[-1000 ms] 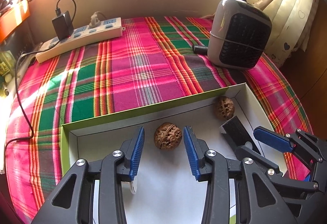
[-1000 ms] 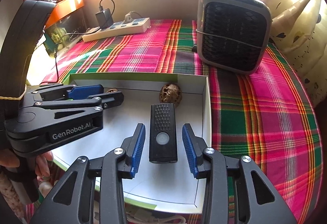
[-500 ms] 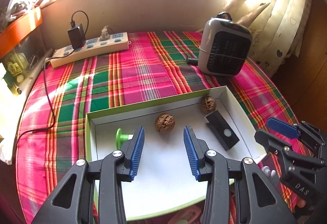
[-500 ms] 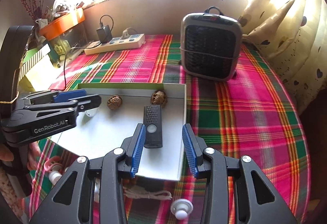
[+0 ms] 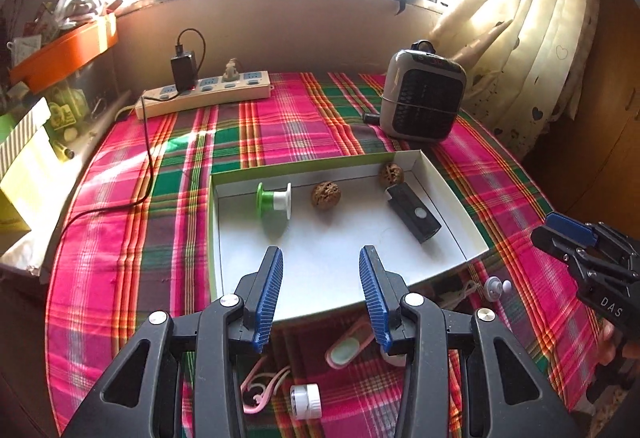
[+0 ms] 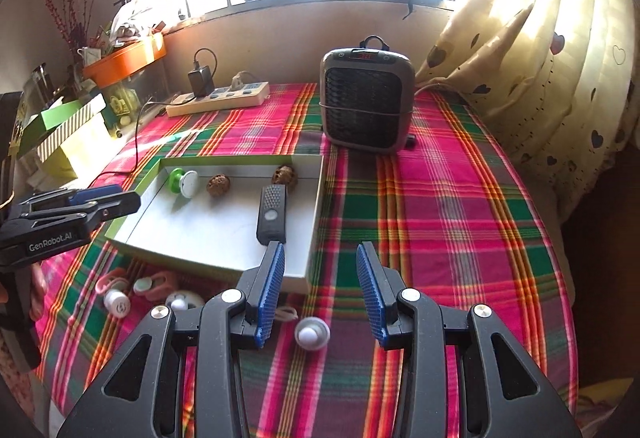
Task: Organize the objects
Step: 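Withdraw both open tools from the lid toward the pink clip and white knob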
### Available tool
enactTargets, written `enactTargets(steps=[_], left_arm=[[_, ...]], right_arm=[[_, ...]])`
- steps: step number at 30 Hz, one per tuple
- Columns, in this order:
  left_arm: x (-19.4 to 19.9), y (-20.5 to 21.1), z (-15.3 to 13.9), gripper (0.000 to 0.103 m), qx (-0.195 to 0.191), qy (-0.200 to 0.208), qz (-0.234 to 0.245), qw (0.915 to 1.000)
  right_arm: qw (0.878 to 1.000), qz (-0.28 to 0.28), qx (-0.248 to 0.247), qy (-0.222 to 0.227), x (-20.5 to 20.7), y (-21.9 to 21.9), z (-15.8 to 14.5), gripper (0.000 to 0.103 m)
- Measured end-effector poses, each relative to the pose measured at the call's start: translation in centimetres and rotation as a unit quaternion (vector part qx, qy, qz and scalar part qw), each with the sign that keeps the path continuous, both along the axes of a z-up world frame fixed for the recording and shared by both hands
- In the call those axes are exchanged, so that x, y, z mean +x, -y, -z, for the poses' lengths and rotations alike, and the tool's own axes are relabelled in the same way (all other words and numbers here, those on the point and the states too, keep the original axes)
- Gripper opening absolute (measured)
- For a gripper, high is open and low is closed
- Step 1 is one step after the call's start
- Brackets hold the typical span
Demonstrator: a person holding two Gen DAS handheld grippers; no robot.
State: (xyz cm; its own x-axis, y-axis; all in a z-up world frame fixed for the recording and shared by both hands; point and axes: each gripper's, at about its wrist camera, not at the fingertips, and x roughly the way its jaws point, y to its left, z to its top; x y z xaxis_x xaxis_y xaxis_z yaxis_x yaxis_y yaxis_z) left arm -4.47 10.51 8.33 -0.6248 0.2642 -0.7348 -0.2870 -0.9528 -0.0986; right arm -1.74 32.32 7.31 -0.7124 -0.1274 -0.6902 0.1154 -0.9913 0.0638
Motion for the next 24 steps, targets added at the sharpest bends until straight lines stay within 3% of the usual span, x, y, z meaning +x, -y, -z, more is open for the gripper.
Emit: enactTargets(steps=[15,24], left_arm=[[5.2,3.7,1.9,0.038,0.008,0.015,-0.037,0.9992],[6.6,4.2,3.8,0.038,0.02,0.033,-0.035,0.9986]], right_arm=[[1.0,-0.011,0.007,-0.003,5.2,-2.9,-0.9,0.039],[0.997,0.015,0.079,0.002,8.0,-5.5,-1.3,0.04]])
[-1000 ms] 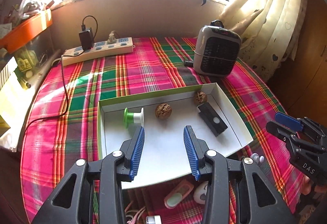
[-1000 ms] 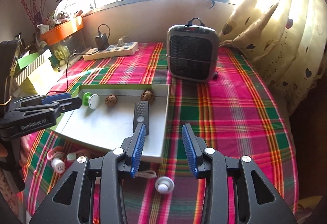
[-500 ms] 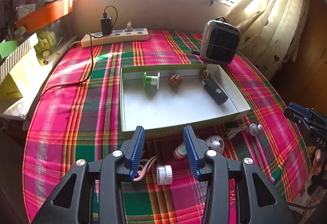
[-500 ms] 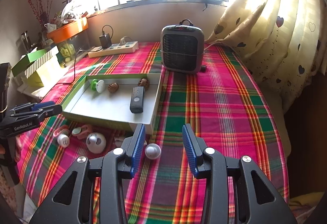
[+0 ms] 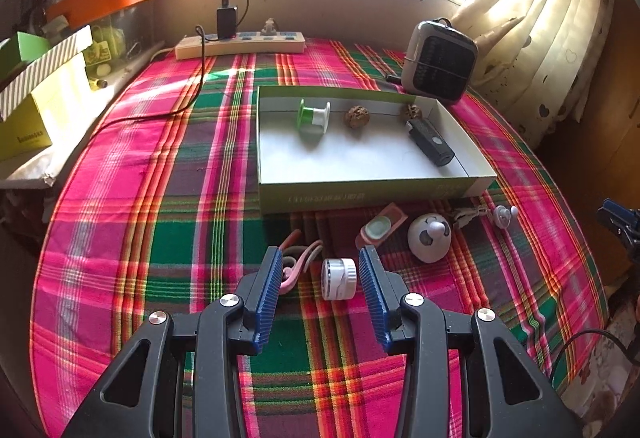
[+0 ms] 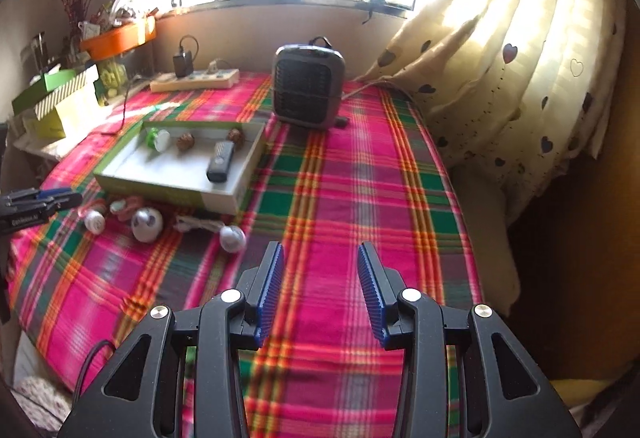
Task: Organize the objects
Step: 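Withdraw both open tools from the lid toward the pink clip and white knob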
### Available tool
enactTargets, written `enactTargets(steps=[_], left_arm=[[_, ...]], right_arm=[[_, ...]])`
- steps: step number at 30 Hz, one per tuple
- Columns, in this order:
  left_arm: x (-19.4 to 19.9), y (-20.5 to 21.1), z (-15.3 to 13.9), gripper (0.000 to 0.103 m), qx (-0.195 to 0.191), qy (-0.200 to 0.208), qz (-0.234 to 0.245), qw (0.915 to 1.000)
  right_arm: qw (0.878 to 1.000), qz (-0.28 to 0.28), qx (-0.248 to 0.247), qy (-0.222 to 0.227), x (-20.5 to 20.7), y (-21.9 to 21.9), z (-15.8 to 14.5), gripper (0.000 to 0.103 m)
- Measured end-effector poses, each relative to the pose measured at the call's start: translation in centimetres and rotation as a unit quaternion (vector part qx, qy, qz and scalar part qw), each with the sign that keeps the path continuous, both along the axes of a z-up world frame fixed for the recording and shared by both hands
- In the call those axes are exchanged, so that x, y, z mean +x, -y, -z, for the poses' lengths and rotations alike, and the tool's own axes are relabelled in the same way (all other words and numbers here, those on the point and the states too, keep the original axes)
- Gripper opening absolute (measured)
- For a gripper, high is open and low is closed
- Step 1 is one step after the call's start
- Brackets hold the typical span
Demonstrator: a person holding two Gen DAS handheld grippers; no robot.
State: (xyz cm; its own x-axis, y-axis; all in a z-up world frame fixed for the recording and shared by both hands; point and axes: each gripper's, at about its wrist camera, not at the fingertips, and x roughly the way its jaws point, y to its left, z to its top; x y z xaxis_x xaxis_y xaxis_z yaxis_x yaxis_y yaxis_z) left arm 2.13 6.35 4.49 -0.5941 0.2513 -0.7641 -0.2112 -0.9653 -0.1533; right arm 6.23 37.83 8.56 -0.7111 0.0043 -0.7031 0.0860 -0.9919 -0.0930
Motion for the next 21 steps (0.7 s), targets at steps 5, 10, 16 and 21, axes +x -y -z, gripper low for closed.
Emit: enactTargets(steps=[5,10,16,21], left_arm=[[0.4,0.4,0.5,0.038,0.007,0.003,-0.004,1.0],[0.5,1.3,1.0,0.038,0.014,0.005,-0.016,0.9998],[0.4,2.0,1.4,0.038,0.015,0.001,-0.025,0.9996],[0.1,2.2,1.9,0.038,0.015,0.003,-0.026,0.9995]], right_arm=[[0.999,-0.003,0.02,0.029,0.0,0.3,2.7,0.04],[0.999,-0.013,-0.024,0.039,-1.7,1.4,4.5,0.04],[0.996,-0.037,-0.06,0.048,-3.4,3.2,6.1,0.04],[0.995,-0.036,-0.069,0.059,-4.7,3.8,7.0,0.042]])
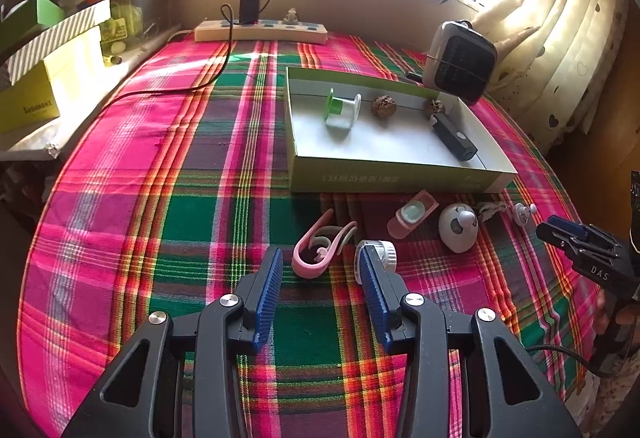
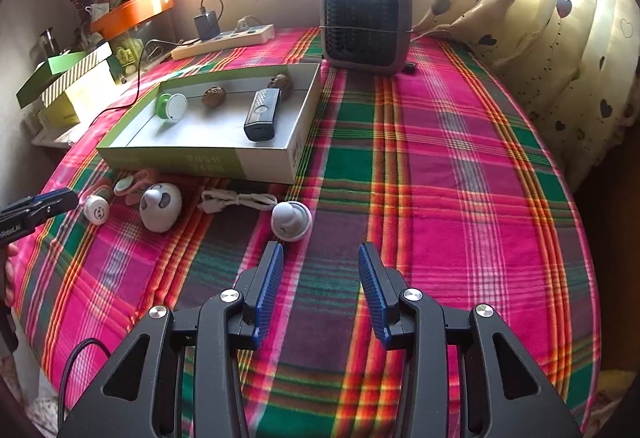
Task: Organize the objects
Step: 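Withdraw both open tools from the lid toward the pink clip and white knob, then grasp the white mushroom-shaped knob with the right tool while the left tool grasps the pink clip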
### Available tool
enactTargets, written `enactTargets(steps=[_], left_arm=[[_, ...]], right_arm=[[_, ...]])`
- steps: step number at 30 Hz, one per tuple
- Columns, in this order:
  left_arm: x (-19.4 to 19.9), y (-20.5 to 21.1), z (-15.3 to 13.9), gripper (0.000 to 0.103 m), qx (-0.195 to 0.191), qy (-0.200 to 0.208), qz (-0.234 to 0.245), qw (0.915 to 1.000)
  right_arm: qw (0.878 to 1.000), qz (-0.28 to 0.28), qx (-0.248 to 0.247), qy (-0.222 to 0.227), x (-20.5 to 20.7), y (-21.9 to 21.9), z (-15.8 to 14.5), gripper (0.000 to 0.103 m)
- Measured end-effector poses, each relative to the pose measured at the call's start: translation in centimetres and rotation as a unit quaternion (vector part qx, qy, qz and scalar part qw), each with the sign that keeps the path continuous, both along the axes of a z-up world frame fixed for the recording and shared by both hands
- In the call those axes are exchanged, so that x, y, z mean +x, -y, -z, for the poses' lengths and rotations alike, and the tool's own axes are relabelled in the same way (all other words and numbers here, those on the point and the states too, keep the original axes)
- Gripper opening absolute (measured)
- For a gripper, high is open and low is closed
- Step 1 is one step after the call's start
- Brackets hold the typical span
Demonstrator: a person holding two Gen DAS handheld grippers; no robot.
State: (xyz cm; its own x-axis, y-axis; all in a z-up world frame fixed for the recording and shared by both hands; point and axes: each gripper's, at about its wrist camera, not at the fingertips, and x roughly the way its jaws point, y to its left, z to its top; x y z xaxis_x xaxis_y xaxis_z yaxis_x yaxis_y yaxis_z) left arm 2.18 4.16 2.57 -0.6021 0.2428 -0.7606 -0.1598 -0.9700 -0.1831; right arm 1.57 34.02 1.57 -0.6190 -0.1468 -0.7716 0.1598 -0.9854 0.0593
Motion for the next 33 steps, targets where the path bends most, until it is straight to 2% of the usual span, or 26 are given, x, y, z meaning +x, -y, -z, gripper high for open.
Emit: enactTargets(steps=[2,14,33], left_arm=[[-0.1,0.0,0.2,0.039,-0.005,-0.002,0.001,1.0],[-1.3,0.2,1.6,0.04,-0.016,0.009,0.0,0.9998],[-3.5,-0.9,1.8,0.042,-0.05,-0.001,0.013,0.9987]], right_arm=[[1.0,-0.002,-0.004,0.005,-0.3,0.0,0.2,0.05],[1.0,-0.005,0.006,0.016,-2.1,0.9,1.2,0.051],[0.999,-0.015,0.036,0.009,-3.4,1.9,1.7,0.053]])
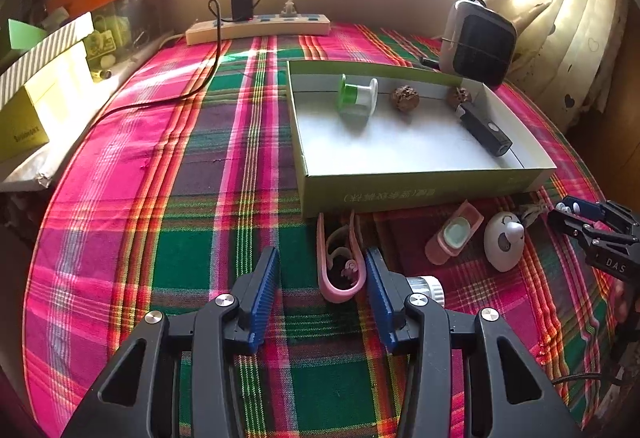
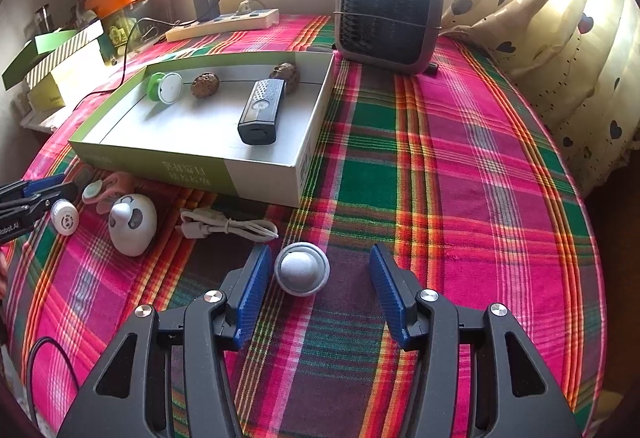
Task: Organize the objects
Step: 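Grasp the white mushroom-shaped knob with the right tool while the left tool grasps the pink clip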
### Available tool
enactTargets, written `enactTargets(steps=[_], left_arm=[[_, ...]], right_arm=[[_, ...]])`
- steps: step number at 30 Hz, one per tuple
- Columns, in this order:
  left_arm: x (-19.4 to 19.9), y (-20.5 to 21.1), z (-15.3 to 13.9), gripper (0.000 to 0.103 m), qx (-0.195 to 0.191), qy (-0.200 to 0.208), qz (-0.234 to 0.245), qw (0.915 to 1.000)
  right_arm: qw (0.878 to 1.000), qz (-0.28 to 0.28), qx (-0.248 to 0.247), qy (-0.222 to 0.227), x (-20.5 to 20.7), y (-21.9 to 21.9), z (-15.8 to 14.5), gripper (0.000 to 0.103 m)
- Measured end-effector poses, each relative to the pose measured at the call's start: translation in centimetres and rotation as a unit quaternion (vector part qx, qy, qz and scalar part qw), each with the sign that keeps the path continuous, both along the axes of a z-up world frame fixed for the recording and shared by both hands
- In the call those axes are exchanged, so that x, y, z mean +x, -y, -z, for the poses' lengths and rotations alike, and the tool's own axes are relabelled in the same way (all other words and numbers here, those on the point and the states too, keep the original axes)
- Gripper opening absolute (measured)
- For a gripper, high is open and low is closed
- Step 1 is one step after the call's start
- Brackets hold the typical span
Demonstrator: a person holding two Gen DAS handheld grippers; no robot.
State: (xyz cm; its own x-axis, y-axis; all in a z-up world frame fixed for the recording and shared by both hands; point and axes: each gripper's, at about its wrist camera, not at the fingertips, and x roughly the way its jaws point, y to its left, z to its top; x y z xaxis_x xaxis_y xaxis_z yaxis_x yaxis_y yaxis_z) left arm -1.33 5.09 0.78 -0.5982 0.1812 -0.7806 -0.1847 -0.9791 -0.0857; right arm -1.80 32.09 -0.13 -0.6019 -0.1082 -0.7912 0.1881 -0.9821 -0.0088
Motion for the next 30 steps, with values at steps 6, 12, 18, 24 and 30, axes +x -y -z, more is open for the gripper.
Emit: enactTargets(steps=[6,12,18,24,30], left_arm=[[-0.36,-0.05,0.03,0.042,-0.002,-0.005,-0.002,1.0],[-0.46,-0.03,0.04,0.042,0.002,-0.005,-0.006,1.0],[-0.5,-0.02,0.06,0.03,-0.012,-0.008,-0.014,0.9998],[-0.58,0.51,0.07,0.022,-0.009,-0.007,-0.02,0.9997],[-0.59,0.53,0.09,0.022,-0.009,-0.007,-0.02,0.9997]], right_arm=[[1.0,0.002,0.0,-0.004,0.0,0.01,0.04,0.052],[1.0,0.004,0.002,-0.004,0.12,0.04,0.03,0.052],[1.0,0.004,0.001,-0.005,0.09,0.08,0.03,0.05],[1.0,-0.004,0.0,-0.007,0.25,0.37,-0.03,0.038],[1.0,-0.006,-0.003,-0.008,0.31,0.48,-0.06,0.032]])
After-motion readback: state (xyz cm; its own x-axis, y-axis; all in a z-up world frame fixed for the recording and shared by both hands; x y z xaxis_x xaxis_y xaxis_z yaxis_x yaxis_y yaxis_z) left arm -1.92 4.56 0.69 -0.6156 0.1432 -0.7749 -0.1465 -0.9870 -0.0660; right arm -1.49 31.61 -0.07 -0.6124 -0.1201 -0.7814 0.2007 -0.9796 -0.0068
